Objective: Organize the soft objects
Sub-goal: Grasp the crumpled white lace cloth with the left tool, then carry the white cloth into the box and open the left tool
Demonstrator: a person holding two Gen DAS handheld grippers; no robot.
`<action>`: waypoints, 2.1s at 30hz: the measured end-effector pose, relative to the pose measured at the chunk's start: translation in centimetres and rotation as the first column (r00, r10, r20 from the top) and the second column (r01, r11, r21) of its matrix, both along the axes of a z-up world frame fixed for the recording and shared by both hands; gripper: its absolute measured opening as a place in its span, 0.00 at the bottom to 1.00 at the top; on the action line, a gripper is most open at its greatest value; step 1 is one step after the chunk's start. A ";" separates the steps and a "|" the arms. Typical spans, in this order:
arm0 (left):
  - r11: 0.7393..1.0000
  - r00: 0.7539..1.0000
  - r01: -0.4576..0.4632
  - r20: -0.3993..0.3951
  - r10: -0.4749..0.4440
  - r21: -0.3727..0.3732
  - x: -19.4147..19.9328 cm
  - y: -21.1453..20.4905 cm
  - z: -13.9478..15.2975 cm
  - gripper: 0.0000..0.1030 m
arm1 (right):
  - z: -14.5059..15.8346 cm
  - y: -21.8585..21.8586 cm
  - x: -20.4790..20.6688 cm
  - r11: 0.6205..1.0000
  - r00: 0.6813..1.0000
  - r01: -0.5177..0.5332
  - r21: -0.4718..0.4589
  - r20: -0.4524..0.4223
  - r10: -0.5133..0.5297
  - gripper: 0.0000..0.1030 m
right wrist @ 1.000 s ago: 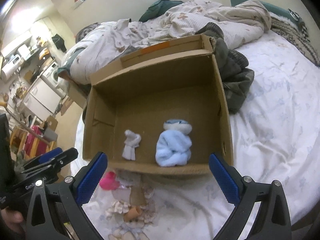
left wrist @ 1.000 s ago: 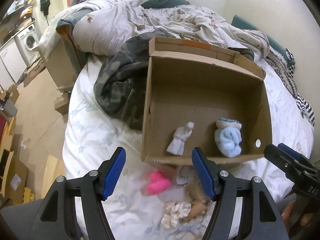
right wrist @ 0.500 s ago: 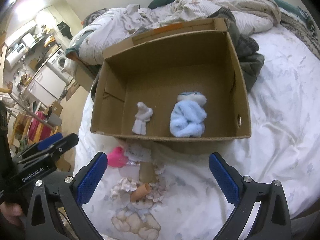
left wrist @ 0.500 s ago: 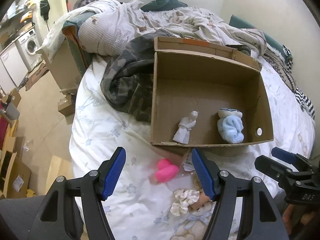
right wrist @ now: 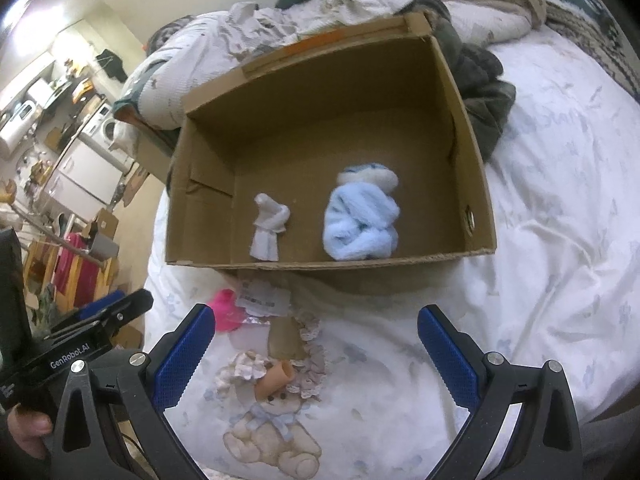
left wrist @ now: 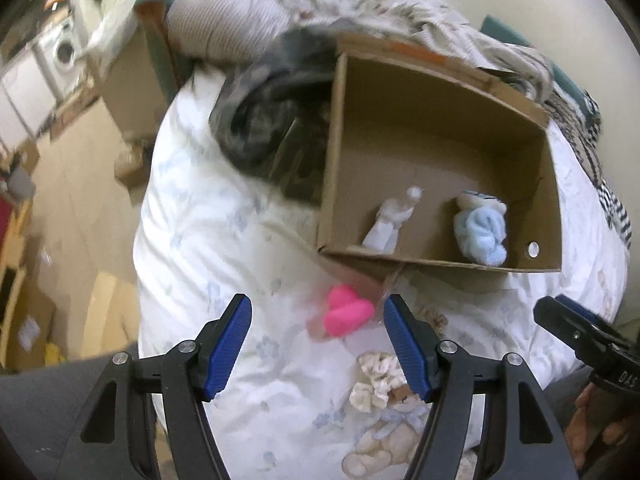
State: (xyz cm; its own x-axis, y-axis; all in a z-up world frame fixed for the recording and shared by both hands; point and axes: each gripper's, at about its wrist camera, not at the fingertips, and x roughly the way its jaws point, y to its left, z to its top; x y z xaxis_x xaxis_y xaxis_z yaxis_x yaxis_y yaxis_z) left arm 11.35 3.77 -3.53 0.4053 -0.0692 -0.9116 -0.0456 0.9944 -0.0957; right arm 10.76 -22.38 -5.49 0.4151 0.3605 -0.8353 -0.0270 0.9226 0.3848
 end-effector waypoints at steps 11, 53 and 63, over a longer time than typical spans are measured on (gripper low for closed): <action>0.994 0.969 0.058 -0.235 -0.078 -0.090 -0.2 -2.3 -5.2 0.64 | -2.5 -1.0 0.7 0.998 0.993 0.038 0.040 -0.117 -0.033 1.00; 0.997 0.982 0.029 -0.182 -0.041 -0.068 0.3 -1.3 -3.4 0.17 | -8.7 8.0 2.9 0.974 0.921 -0.215 0.066 -0.318 0.225 0.27; 0.999 0.989 0.020 -0.146 -0.027 -0.047 0.3 -1.4 -2.8 0.17 | -5.3 4.8 1.6 0.963 0.951 -0.174 0.205 -0.217 0.218 0.09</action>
State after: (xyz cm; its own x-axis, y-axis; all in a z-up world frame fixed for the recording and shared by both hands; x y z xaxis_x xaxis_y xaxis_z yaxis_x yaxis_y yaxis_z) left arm 11.66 2.37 -6.35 0.2656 -0.1201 -0.9566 -0.0390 0.9901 -0.1351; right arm 12.38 -17.56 -10.84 0.1201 0.5691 -0.8134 -0.0881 0.8222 0.5623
